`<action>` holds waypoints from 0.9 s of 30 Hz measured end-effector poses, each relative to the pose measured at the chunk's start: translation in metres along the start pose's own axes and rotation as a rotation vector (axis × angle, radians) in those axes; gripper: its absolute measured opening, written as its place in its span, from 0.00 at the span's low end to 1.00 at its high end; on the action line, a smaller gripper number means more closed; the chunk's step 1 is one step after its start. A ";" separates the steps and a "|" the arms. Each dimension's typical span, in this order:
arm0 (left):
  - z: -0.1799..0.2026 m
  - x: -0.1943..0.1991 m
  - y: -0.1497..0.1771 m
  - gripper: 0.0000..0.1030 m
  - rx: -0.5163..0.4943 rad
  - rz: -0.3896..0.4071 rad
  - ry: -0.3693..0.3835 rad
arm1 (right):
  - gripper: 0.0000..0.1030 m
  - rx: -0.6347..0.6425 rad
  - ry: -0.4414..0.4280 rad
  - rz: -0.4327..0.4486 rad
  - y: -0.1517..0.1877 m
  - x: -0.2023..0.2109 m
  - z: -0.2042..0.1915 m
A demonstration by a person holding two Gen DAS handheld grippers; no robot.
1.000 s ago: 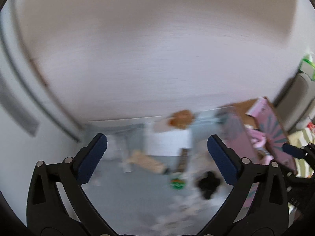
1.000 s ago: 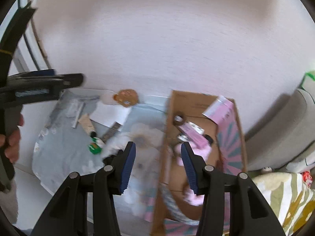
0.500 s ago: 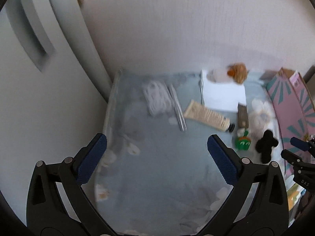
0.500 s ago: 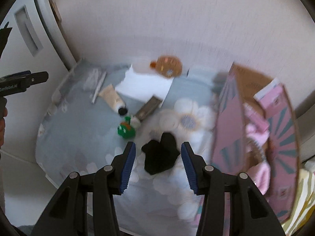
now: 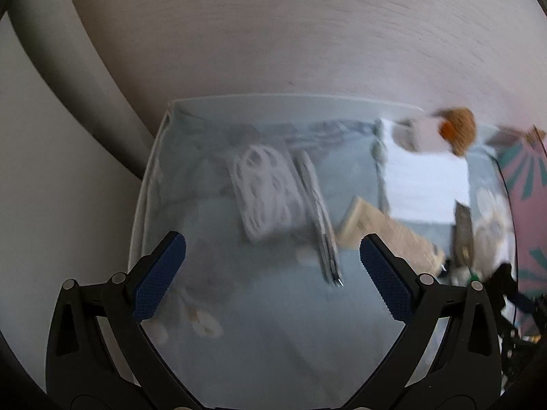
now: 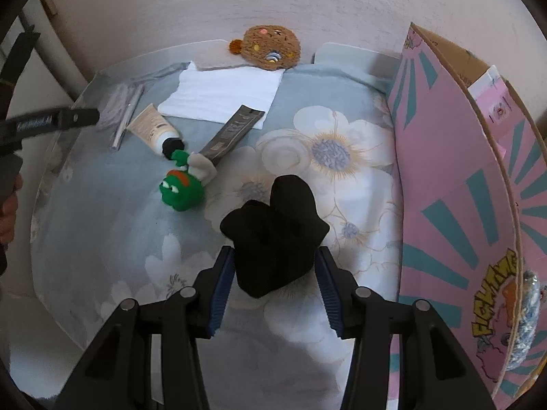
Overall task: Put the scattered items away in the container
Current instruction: 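Grasp the clear case of white floss picks with the left gripper while the right grasps the black socks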
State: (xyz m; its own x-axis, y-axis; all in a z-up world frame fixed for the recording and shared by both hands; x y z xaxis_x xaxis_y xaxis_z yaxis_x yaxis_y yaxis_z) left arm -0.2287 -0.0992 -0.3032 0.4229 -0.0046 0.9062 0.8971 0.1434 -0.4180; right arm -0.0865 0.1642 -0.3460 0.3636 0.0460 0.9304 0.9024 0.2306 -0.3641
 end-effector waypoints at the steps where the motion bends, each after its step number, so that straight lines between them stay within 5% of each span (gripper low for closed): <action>1: -0.003 -0.005 -0.005 0.99 0.005 -0.002 -0.001 | 0.43 -0.003 0.001 0.004 0.000 -0.001 0.001; 14: -0.012 -0.047 -0.023 1.00 0.000 -0.001 -0.043 | 0.43 -0.002 -0.011 0.055 -0.011 -0.008 0.002; 19: -0.018 -0.048 -0.021 0.96 0.039 0.016 0.016 | 0.43 0.018 -0.014 0.077 -0.014 -0.010 -0.003; 22: -0.019 -0.044 -0.019 0.80 0.041 0.026 0.039 | 0.30 0.030 -0.011 0.084 -0.014 -0.011 -0.007; 24: -0.017 -0.046 -0.016 0.50 0.023 0.004 0.027 | 0.26 0.040 -0.012 0.085 -0.013 -0.013 -0.010; 27: -0.015 -0.045 -0.010 0.50 0.001 0.015 0.011 | 0.22 0.049 -0.014 0.092 -0.014 -0.014 -0.012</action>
State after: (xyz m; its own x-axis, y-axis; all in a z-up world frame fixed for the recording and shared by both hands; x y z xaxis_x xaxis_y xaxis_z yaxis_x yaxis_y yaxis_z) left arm -0.2552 -0.1154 -0.3406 0.4375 -0.0136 0.8991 0.8906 0.1447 -0.4312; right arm -0.1015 0.1488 -0.3545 0.4408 0.0832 0.8937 0.8528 0.2718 -0.4459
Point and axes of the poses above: each gripper's, at about its wrist camera, not at the fingertips, and x roughly against the way its jaws point, z to its right, y to its underside, the point moved 6 cm from there along -x, roughly the way its jaws point, and after that the axes turned 10 degrees about x, right-handed, at the moved point
